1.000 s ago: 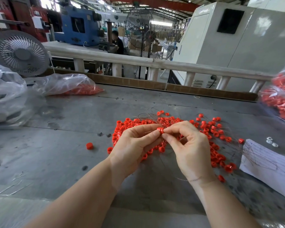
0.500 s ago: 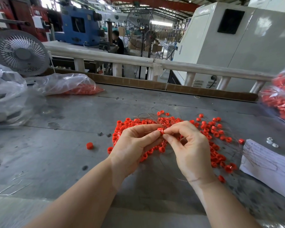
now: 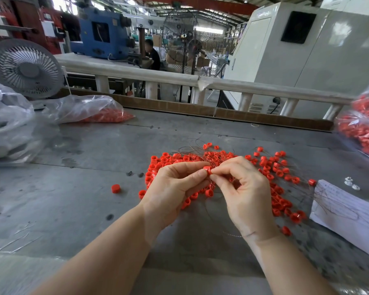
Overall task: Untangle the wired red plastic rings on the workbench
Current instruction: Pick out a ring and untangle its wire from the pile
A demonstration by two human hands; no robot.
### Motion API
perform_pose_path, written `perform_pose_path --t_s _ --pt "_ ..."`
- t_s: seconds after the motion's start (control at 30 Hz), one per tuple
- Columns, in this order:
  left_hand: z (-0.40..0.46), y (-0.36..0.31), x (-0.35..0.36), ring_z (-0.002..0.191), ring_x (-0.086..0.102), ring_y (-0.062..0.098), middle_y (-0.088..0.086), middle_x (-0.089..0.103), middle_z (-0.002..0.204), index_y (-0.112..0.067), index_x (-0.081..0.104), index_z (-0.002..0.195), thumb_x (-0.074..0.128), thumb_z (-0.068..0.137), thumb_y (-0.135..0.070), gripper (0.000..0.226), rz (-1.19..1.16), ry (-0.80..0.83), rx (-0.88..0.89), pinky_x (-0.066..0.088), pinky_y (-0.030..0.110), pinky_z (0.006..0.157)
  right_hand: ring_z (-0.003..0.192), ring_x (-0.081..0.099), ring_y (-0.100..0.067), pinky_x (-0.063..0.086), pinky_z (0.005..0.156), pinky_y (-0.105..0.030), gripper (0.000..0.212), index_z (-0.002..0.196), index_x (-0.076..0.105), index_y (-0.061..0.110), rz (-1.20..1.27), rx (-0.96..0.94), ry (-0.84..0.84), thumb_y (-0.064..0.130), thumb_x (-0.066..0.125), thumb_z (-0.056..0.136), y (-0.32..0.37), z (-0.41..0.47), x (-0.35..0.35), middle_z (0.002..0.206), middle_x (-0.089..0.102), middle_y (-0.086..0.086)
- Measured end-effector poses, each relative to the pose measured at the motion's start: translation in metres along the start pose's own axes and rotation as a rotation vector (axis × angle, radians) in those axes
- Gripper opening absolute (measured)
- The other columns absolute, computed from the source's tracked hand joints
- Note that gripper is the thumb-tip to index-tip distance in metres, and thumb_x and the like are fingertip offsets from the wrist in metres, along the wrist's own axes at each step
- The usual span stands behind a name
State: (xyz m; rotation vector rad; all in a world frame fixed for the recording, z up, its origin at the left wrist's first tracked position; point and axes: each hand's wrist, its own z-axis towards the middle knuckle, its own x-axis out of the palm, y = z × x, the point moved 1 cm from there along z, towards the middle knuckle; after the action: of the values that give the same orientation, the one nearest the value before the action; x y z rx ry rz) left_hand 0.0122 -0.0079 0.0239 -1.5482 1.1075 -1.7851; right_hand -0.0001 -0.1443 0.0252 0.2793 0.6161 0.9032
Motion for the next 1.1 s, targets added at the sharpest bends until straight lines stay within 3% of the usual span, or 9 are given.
perform_pose_path --t_s 0.23,0.53,0.8,1.1 --pt "-0.0002 0.0003 -0.0003 0.072 0.071 0.011 0.007 0.073 0.077 -0.011 0.077 0.072 0.065 0.063 -0.006 0.015 0.009 0.002 0.007 0.055 0.016 0.063 0.075 0.057 -0.002 0.042 0.069 -0.009 0.007 0.074 0.069 0.010 0.044 0.059 -0.007 0.003 0.071 0.075 0.0001 -0.0012 0.0015 0.075 0.059 0.007" --pt "-0.0001 0.0006 0.0000 0.073 0.071 0.011 0.007 0.073 0.076 -0.012 0.077 0.071 0.065 0.065 -0.007 0.015 0.006 0.013 0.009 0.054 0.015 0.063 0.072 0.056 -0.006 0.048 0.067 -0.020 0.007 0.074 0.068 0.008 0.008 0.055 0.001 0.002 0.071 0.077 0.0012 -0.0017 0.0020 0.075 0.059 0.005" --pt "-0.0002 -0.0007 -0.0006 0.071 0.071 0.011 0.007 0.073 0.077 -0.011 0.077 0.072 0.064 0.065 -0.006 0.016 -0.030 0.014 -0.008 0.055 0.017 0.063 0.076 0.058 -0.003 0.041 0.068 -0.008 0.006 0.076 0.069 0.011 0.057 0.074 0.017 0.006 0.068 0.078 0.0028 0.0001 0.0005 0.077 0.061 0.008" --pt "0.0005 0.0009 0.0000 0.070 0.070 0.010 0.005 0.073 0.075 -0.013 0.078 0.073 0.064 0.065 -0.007 0.017 -0.053 0.035 -0.037 0.055 0.016 0.064 0.072 0.055 -0.006 0.044 0.066 -0.014 0.005 0.073 0.068 0.007 -0.017 0.014 -0.037 0.005 0.068 0.077 0.0057 -0.0002 -0.0002 0.073 0.059 0.005"
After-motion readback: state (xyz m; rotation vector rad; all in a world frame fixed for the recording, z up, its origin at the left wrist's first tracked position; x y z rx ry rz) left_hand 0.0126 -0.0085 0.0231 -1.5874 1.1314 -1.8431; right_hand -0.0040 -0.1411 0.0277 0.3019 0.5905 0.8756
